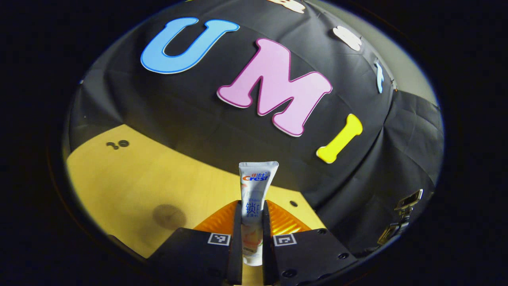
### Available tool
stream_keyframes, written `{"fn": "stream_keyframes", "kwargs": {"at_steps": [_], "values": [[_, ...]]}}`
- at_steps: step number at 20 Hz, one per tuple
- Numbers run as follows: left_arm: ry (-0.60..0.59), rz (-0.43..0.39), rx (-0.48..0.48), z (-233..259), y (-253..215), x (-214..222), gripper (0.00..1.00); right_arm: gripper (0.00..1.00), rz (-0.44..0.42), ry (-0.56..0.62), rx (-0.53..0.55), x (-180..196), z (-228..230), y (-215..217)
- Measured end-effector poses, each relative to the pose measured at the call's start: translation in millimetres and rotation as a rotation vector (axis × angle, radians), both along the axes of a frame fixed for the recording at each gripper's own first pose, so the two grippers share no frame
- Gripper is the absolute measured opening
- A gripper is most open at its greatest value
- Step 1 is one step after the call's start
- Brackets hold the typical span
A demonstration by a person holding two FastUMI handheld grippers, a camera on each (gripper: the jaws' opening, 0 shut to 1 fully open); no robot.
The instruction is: Put the toothbrush and toothpaste on the desktop into the cup, then pick up the cup and place it on the coaster on the desktop.
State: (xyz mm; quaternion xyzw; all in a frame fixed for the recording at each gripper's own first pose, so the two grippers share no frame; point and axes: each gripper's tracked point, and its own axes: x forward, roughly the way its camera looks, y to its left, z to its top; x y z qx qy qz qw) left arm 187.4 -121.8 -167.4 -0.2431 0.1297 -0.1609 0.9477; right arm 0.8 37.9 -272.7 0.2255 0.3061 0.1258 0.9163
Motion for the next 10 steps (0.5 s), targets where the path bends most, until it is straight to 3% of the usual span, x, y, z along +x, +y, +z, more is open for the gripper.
{"fn": "stream_keyframes", "kwargs": {"at_steps": [4,10], "values": [[-0.103,-0.006,-0.051,0,-26,39,0.25,0.07,-0.022,-0.054,0.031,26,-8,-13],[-0.136,0.056,-0.077,-34,-38,96,0.25,0.07,-0.059,-0.103,0.034,57,-28,-32]]}}
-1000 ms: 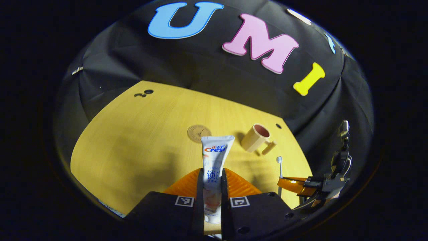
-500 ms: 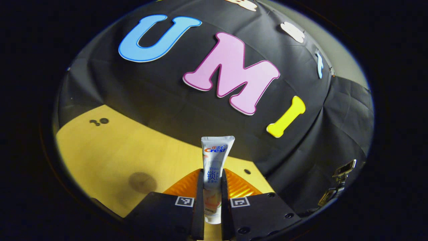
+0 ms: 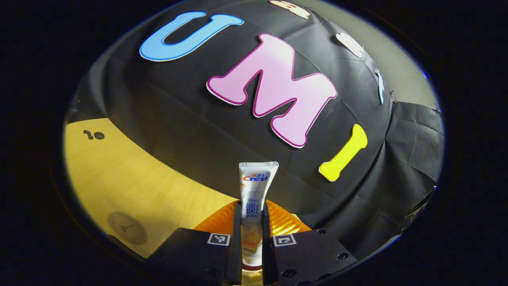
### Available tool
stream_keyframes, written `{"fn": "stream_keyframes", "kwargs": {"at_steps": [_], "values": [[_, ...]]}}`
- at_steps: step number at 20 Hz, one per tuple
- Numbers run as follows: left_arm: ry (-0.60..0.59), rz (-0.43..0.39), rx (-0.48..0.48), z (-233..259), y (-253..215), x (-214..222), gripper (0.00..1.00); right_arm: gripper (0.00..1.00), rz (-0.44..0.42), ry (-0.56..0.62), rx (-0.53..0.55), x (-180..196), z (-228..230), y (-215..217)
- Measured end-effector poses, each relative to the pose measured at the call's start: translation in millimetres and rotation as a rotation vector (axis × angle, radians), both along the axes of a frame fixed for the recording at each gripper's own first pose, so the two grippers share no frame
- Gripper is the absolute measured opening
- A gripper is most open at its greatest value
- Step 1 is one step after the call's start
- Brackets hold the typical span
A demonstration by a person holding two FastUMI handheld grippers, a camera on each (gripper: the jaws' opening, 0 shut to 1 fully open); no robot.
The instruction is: Put the toothbrush and toothpaste on the desktop into the cup, then pick up the cup and place it on the coaster on the desktop.
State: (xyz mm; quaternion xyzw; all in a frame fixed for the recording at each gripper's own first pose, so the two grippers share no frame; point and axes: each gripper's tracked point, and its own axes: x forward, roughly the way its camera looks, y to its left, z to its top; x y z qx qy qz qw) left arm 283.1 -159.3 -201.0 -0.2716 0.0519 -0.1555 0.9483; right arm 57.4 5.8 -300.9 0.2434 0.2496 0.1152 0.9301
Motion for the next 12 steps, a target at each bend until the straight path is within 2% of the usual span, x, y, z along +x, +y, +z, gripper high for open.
{"fn": "stream_keyframes", "kwargs": {"at_steps": [2,7,8,9,12], "values": [[-0.007,0.015,0.019,-12,-4,10,0.25,0.07,-0.005,-0.004,0.007,7,-8,-2],[0.007,-0.017,0.071,-46,-27,8,0.24,0.07,-0.009,-0.001,0.043,19,-17,-5],[0.014,-0.022,0.080,-53,-32,6,0.20,0.07,-0.014,0.003,0.035,19,-18,-7],[0.031,-0.024,0.091,-61,-34,3,0.26,0.07,-0.022,0.009,0.024,19,-23,-10],[0.074,-0.056,0.090,-74,-41,-2,0.30,0.07,-0.036,0.018,0.026,21,-27,-14]]}}
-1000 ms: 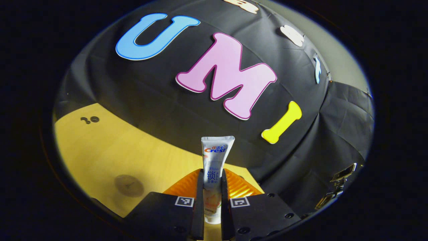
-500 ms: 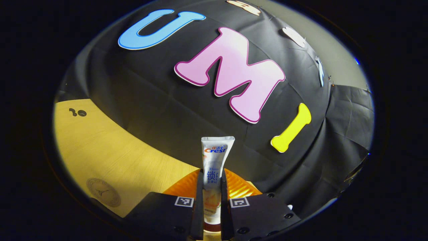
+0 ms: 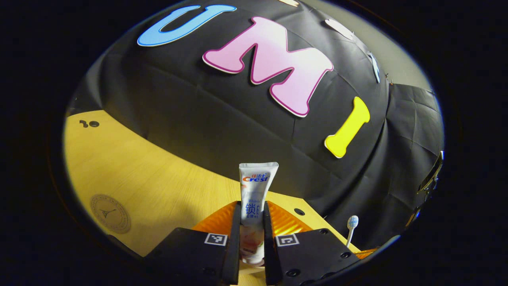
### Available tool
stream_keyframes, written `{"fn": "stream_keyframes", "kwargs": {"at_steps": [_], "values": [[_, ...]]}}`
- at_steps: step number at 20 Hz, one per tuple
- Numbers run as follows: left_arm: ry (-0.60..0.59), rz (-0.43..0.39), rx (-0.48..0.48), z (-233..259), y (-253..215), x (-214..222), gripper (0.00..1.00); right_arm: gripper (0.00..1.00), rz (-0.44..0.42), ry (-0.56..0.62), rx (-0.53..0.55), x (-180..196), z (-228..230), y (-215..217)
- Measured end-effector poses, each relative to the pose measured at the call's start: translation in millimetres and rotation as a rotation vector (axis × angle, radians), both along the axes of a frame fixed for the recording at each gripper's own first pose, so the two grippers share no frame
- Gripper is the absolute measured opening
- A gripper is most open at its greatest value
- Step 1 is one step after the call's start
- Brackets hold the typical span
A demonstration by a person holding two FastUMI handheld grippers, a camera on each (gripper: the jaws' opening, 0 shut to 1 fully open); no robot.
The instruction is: Put the toothbrush and toothpaste on the desktop into the cup, then pick up the cup and place it on the coaster on the desktop.
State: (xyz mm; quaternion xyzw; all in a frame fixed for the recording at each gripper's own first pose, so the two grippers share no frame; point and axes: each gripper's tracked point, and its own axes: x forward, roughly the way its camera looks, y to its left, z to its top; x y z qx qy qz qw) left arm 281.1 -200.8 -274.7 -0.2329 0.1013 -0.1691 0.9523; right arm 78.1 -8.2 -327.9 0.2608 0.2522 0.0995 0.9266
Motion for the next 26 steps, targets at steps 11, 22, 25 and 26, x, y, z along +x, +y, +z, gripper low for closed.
{"fn": "stream_keyframes", "kwargs": {"at_steps": [11,22,25,26], "values": [[0.022,-0.010,-0.046,14,12,-30,0.55,0.07,-0.084,-0.052,0.107,20,28,-10],[0.041,-0.054,0.014,10,17,-48,0.63,0.07,-0.193,-0.200,0.255,94,66,-6],[0.055,-0.054,-0.017,9,24,-55,0.69,0.07,-0.233,-0.206,0.267,110,59,-11],[0.056,-0.057,-0.018,9,26,-59,0.70,0.06,-0.241,-0.205,0.267,113,55,-11]]}}
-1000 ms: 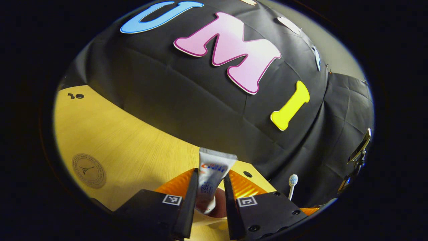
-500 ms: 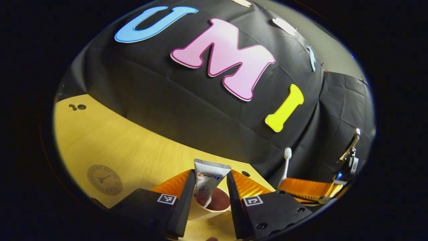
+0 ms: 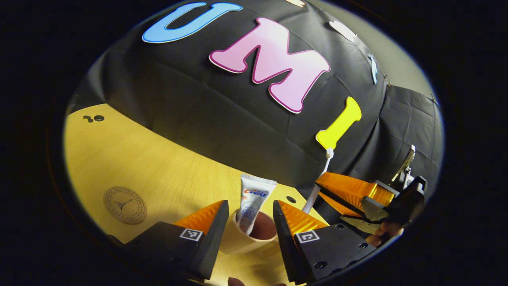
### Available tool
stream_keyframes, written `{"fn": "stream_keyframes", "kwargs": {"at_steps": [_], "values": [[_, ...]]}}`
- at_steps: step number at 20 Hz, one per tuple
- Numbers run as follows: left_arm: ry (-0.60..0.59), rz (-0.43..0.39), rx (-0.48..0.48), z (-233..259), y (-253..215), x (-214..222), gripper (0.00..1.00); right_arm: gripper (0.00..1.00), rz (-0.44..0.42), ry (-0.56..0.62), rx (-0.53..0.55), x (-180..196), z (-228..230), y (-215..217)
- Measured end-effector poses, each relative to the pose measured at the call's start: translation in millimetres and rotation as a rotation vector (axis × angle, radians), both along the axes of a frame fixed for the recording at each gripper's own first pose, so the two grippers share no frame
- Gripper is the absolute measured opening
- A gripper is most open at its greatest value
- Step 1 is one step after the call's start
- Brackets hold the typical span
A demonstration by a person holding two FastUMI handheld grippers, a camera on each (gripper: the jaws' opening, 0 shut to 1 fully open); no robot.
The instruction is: Put the toothbrush and toothpaste on the desktop into the cup, then pick up the cup and place it on the coaster on the desktop.
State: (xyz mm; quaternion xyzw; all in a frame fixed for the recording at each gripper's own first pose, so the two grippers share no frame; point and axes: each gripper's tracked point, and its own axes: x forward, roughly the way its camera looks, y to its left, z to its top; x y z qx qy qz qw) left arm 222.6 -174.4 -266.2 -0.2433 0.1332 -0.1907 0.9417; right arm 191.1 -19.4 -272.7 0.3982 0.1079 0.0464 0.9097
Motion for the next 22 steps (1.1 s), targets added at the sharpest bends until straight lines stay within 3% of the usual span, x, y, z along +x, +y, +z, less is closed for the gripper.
{"fn": "stream_keyframes", "kwargs": {"at_steps": [9,19,22], "values": [[0.066,0.034,-0.004,-18,35,-40,0.70,0.07,0.042,0.028,-0.061,9,-29,34],[0.093,0.063,0.021,-32,62,-57,0.70,0.10,0.075,0.074,-0.140,-7,-56,55],[0.097,0.059,0.027,-33,62,-61,0.70,0.27,0.092,0.085,-0.162,-14,-58,54]]}}
